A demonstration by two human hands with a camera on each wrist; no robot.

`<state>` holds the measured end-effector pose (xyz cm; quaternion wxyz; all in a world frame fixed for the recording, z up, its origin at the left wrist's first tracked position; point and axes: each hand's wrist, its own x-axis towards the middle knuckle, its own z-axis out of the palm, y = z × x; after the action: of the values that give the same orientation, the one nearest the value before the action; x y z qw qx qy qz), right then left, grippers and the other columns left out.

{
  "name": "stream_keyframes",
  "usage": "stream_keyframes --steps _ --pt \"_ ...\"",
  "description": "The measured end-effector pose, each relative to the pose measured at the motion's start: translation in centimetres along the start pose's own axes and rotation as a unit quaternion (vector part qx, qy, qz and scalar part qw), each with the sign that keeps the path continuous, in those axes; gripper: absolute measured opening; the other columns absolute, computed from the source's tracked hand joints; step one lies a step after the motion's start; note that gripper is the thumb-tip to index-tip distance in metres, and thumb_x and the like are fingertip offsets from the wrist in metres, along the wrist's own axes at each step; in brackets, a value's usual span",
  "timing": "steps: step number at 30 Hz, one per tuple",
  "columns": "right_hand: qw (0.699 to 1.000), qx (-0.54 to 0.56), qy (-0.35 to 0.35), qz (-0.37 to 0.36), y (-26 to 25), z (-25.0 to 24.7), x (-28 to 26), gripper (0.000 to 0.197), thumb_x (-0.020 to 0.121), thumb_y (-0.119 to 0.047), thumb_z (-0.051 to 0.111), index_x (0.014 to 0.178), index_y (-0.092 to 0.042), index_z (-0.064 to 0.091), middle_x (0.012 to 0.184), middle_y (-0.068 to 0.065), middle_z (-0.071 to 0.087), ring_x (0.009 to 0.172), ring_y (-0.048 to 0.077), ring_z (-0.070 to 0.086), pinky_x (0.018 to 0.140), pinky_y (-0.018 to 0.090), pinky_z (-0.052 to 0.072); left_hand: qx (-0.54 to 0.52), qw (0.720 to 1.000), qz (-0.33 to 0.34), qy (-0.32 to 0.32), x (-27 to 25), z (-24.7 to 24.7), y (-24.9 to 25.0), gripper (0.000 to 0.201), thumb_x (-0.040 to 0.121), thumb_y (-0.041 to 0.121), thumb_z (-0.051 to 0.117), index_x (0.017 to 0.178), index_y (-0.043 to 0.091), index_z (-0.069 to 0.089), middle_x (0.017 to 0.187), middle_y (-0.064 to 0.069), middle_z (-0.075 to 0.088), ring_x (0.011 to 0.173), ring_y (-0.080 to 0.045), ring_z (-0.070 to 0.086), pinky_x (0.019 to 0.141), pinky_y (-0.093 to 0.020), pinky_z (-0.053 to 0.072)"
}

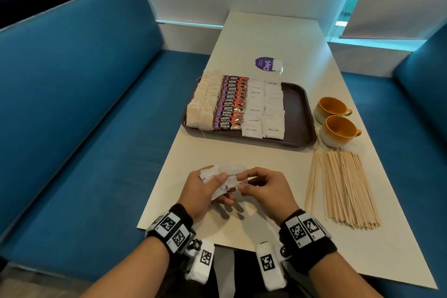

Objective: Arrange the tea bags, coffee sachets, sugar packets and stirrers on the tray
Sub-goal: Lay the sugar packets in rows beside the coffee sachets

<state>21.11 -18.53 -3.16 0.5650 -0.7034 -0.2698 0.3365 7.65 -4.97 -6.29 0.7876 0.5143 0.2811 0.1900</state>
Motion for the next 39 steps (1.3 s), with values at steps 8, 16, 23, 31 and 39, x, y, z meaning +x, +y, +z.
stream_keyframes --steps 8,16,23,31,39 --pt "1.000 0.017 -0.017 0.007 -0.3 -0.4 0.1 0.017 0.077 0.008 0.081 0.090 -0.003 0.080 0.080 0.012 0.076 0.072 0.016 0.070 0.074 0.027 0.060 -0.006 1.000 -0.017 0.009 -0.2 0.3 0.4 0.027 0.103 0.019 0.058 0.114 -0.005 0.064 0.088 -0.033 0.071 0.064 -0.036 0.069 0.051 -0.033 0.059" --pt "0.998 -0.006 0.061 -0.010 -2.9 -4.7 4.8 0.026 0.074 0.010 0.082 0.097 -0.001 0.078 0.077 0.011 0.073 0.063 0.018 0.071 0.067 0.023 0.059 -0.071 0.997 0.010 0.014 0.0 0.7 0.7 0.039 0.094 0.028 0.069 0.112 -0.005 0.061 0.095 -0.029 0.068 0.074 -0.042 0.070 0.057 -0.036 0.061" --pt "0.992 -0.018 0.122 0.019 -4.1 -10.1 10.4 0.026 0.080 0.003 0.080 0.105 -0.002 0.076 0.100 0.013 0.075 0.086 0.022 0.075 0.075 0.025 0.063 -0.084 0.996 0.017 -0.016 0.1 0.1 0.3 0.055 0.074 -0.004 0.049 0.128 -0.003 0.056 0.113 -0.035 0.067 0.100 -0.052 0.070 0.076 -0.041 0.064" --pt "0.965 -0.229 0.118 0.046 -2.6 -10.1 13.6 0.011 0.084 -0.016 0.082 0.095 -0.021 0.080 0.088 -0.005 0.073 0.079 0.004 0.064 0.068 0.011 0.046 -0.080 0.996 0.015 -0.023 0.2 0.0 0.1 0.054 0.078 -0.004 0.049 0.131 0.000 0.055 0.115 -0.030 0.069 0.106 -0.050 0.069 0.083 -0.043 0.063" --pt "0.949 -0.287 0.113 0.059 -2.3 -9.8 14.4 0.008 0.084 -0.020 0.082 0.092 -0.022 0.081 0.090 -0.003 0.072 0.088 0.010 0.065 0.080 0.023 0.052 -0.103 0.994 0.016 -0.032 0.2 -0.1 0.1 0.051 0.082 -0.005 0.058 0.132 -0.001 0.054 0.122 -0.030 0.067 0.112 -0.048 0.067 0.090 -0.047 0.061"
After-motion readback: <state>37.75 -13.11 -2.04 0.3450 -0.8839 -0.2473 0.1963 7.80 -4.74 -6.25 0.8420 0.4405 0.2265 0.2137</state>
